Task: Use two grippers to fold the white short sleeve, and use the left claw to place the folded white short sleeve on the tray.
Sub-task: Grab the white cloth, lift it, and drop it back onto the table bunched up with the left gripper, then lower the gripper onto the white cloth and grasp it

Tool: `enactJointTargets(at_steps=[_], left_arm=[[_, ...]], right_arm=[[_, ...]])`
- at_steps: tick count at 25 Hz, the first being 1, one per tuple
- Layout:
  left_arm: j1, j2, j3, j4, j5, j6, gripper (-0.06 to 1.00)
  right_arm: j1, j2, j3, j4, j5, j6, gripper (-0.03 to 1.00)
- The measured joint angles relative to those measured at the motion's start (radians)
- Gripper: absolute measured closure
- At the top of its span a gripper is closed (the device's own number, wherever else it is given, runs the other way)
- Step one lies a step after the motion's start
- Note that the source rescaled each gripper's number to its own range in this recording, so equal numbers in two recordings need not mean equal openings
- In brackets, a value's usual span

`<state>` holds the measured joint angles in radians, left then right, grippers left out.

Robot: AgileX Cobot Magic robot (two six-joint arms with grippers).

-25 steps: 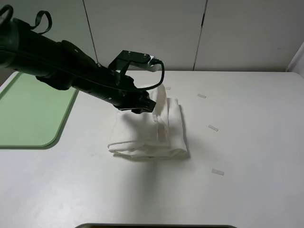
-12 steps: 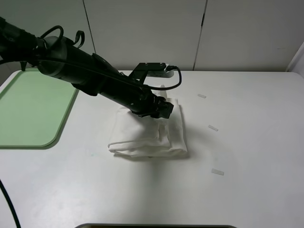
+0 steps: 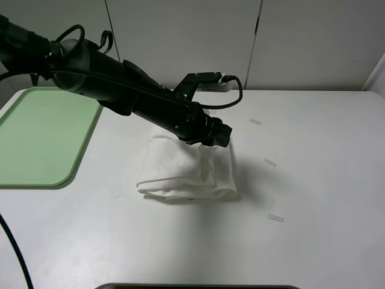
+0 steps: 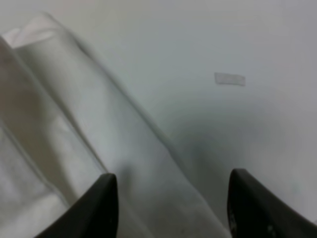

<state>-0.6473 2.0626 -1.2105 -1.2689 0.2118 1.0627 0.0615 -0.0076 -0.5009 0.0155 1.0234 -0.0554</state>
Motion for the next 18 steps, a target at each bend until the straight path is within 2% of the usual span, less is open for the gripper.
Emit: enactJointTargets(at_steps=[7, 10, 12, 13, 14, 16, 18], left_arm=[[0.008, -0.035, 0.0, 0.027, 0.017, -0.001, 0.46], [0.064, -0.152, 0.056, 0.116, 0.02, -0.081, 0.44], [0.107, -0.215, 0.126, 0.137, -0.004, -0.119, 0.33], [0.156, -0.262, 0.206, 0.148, -0.027, -0.152, 0.16], [0.156, -0.262, 0.206, 0.148, -0.027, -0.152, 0.16], [0.203, -0.299, 0.273, 0.148, -0.04, -0.176, 0.04], [0.251, -0.324, 0.339, 0.148, -0.045, -0.185, -0.02]], right_arm=[[0.0, 0.0, 0.0, 0.0, 0.0, 0.0, -0.03], [0.0, 0.0, 0.0, 0.0, 0.0, 0.0, -0.03], [0.0, 0.0, 0.0, 0.0, 0.0, 0.0, -0.03], [0.0, 0.0, 0.0, 0.0, 0.0, 0.0, -0.03], [0.0, 0.0, 0.0, 0.0, 0.0, 0.0, -0.03], [0.0, 0.0, 0.0, 0.0, 0.0, 0.0, -0.03], [0.0, 0.0, 0.0, 0.0, 0.0, 0.0, -0.03]])
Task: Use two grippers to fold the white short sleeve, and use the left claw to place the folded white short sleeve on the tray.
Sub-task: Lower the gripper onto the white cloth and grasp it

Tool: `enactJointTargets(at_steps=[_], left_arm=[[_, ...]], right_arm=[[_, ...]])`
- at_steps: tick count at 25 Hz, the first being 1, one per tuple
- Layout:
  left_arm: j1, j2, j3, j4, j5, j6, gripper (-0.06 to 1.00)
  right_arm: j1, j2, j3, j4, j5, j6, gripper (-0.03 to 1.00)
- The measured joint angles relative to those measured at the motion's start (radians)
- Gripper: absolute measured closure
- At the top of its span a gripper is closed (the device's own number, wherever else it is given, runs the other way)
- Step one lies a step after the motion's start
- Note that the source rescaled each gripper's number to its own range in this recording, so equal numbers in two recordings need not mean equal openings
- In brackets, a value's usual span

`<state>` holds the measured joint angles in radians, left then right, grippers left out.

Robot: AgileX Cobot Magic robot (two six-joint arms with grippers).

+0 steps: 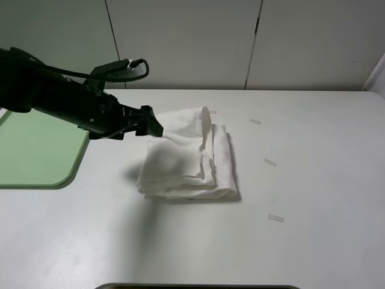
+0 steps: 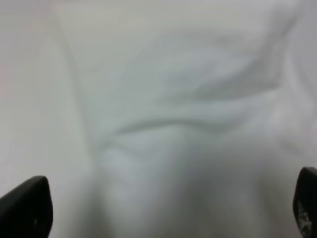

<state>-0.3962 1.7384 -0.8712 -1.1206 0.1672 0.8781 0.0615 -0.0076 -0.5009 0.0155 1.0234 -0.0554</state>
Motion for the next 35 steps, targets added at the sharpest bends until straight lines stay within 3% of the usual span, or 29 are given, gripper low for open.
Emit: enactJointTargets(at_steps=[6, 16, 25, 30, 31, 32, 33, 34, 35], left_arm=[[0.076, 0.003, 0.104, -0.044, 0.023, 0.006, -0.05], [0.079, 0.124, 0.111, -0.126, 0.061, 0.023, -0.05], [0.033, 0.26, 0.011, -0.374, 0.163, 0.193, 0.07], [0.011, 0.283, -0.006, -0.432, 0.174, 0.226, 0.11], [-0.01, 0.301, -0.018, -0.479, 0.172, 0.252, 0.23], [-0.01, 0.301, -0.018, -0.479, 0.172, 0.252, 0.23], [-0.034, 0.322, -0.023, -0.506, 0.151, 0.278, 0.67], [-0.034, 0.322, -0.024, -0.505, 0.147, 0.284, 0.78], [-0.034, 0.322, -0.025, -0.501, 0.147, 0.286, 0.81]], right_arm=[[0.0, 0.0, 0.0, 0.0, 0.0, 0.0, -0.03], [0.0, 0.0, 0.0, 0.0, 0.0, 0.0, -0.03], [0.0, 0.0, 0.0, 0.0, 0.0, 0.0, -0.03], [0.0, 0.0, 0.0, 0.0, 0.0, 0.0, -0.03], [0.0, 0.0, 0.0, 0.0, 0.0, 0.0, -0.03], [0.0, 0.0, 0.0, 0.0, 0.0, 0.0, -0.03], [0.0, 0.0, 0.0, 0.0, 0.0, 0.0, -0.03], [0.0, 0.0, 0.0, 0.0, 0.0, 0.0, -0.03], [0.0, 0.0, 0.0, 0.0, 0.0, 0.0, -0.03]])
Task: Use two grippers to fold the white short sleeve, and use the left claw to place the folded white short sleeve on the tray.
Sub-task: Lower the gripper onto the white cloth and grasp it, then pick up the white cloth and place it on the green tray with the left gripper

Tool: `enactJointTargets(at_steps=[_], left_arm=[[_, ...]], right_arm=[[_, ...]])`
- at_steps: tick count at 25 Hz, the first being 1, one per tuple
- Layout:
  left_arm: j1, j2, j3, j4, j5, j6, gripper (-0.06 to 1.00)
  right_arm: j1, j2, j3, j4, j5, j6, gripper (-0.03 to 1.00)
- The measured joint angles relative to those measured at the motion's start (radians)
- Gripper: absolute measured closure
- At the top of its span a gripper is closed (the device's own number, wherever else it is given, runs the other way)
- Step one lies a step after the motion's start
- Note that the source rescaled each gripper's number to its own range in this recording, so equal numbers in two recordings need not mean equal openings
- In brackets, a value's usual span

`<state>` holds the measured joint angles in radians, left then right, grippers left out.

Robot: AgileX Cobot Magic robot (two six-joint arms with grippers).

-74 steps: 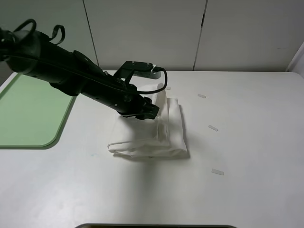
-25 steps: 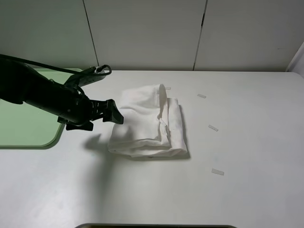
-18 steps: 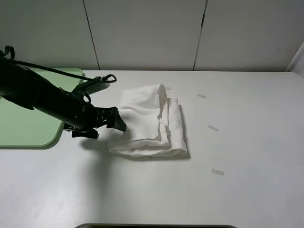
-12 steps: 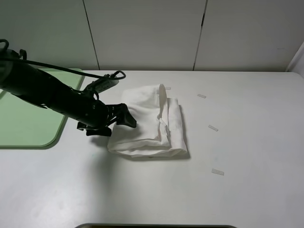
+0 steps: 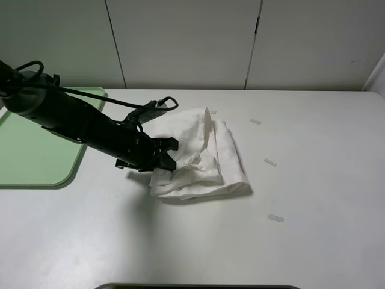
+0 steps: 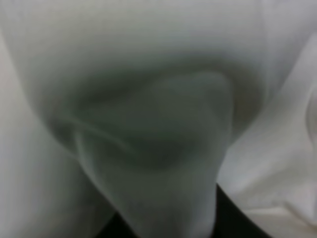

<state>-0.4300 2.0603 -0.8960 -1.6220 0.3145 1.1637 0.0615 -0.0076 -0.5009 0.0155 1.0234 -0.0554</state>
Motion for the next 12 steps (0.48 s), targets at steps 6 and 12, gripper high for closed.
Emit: enactJointTargets(at_steps=[6, 12], left_arm=[[0.01, -0.017, -0.004, 0.17, -0.007, -0.03, 0.8], [0.053, -0.076, -0.005, 0.448, -0.039, -0.178, 0.8]], right_arm=[[0.0, 0.0, 0.0, 0.0, 0.0, 0.0, -0.03], [0.0, 0.0, 0.0, 0.0, 0.0, 0.0, -0.03]])
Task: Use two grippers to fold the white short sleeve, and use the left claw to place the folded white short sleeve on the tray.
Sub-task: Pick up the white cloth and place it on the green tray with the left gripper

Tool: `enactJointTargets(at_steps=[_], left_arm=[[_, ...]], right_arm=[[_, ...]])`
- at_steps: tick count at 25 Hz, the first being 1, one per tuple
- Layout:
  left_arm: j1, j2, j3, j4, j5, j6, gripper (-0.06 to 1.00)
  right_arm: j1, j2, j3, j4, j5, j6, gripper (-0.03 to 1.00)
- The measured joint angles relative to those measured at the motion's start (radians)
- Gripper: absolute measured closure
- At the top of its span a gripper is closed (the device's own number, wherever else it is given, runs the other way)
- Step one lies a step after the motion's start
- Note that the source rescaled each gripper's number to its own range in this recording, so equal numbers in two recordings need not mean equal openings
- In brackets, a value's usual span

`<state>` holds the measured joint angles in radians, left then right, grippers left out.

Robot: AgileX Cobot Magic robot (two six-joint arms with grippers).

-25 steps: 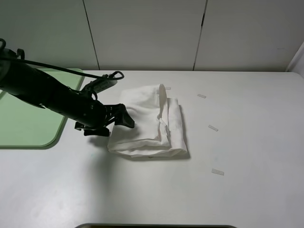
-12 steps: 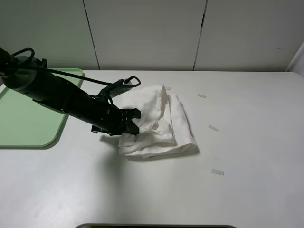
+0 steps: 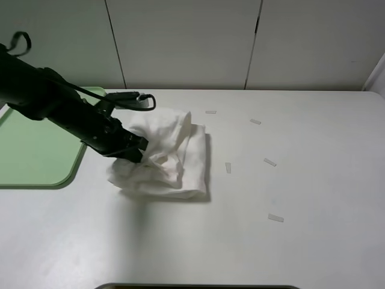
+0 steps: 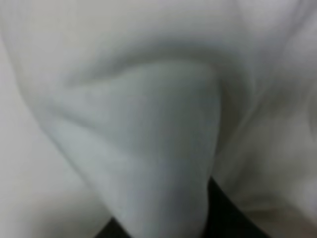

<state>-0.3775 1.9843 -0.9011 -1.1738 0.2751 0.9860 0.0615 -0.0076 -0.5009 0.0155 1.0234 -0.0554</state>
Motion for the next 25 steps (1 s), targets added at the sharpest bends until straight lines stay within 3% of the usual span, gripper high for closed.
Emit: enactJointTargets(at_steps=[1, 2, 5, 7, 8, 9, 10, 11, 12, 13, 15, 16, 17, 25], left_arm=[[0.003, -0.003, 0.0, 0.016, -0.001, -0.01, 0.8], [0.025, -0.035, 0.0, 0.128, -0.013, -0.09, 0.8], [0.116, -0.153, 0.0, 0.691, -0.018, -0.459, 0.8], [0.132, -0.171, 0.0, 0.8, -0.014, -0.531, 0.8], [0.154, -0.193, 0.0, 0.95, -0.004, -0.63, 0.8], [0.194, -0.225, 0.0, 1.192, 0.025, -0.782, 0.8], [0.194, -0.225, 0.0, 1.192, 0.025, -0.782, 0.8], [0.208, -0.231, 0.0, 1.266, 0.032, -0.816, 0.8], [0.232, -0.243, 0.0, 1.403, 0.063, -0.903, 0.8], [0.232, -0.243, 0.0, 1.403, 0.063, -0.903, 0.8], [0.285, -0.252, 0.0, 1.532, 0.084, -0.97, 0.8], [0.301, -0.253, 0.0, 1.647, 0.101, -1.018, 0.8], [0.321, -0.253, 0.0, 1.69, 0.099, -1.033, 0.8], [0.433, -0.253, 0.0, 1.797, 0.0, -1.042, 0.8]], right_arm=[[0.0, 0.0, 0.0, 0.0, 0.0, 0.0, -0.03], [0.0, 0.0, 0.0, 0.0, 0.0, 0.0, -0.03], [0.0, 0.0, 0.0, 0.0, 0.0, 0.0, -0.03], [0.0, 0.0, 0.0, 0.0, 0.0, 0.0, -0.03], [0.0, 0.0, 0.0, 0.0, 0.0, 0.0, -0.03], [0.0, 0.0, 0.0, 0.0, 0.0, 0.0, -0.03], [0.0, 0.0, 0.0, 0.0, 0.0, 0.0, -0.03], [0.0, 0.0, 0.0, 0.0, 0.0, 0.0, -0.03], [0.0, 0.0, 0.0, 0.0, 0.0, 0.0, -0.03], [0.0, 0.0, 0.0, 0.0, 0.0, 0.0, -0.03], [0.0, 0.0, 0.0, 0.0, 0.0, 0.0, -0.03], [0.0, 0.0, 0.0, 0.0, 0.0, 0.0, -0.03], [0.0, 0.0, 0.0, 0.0, 0.0, 0.0, -0.03], [0.0, 0.0, 0.0, 0.0, 0.0, 0.0, -0.03]])
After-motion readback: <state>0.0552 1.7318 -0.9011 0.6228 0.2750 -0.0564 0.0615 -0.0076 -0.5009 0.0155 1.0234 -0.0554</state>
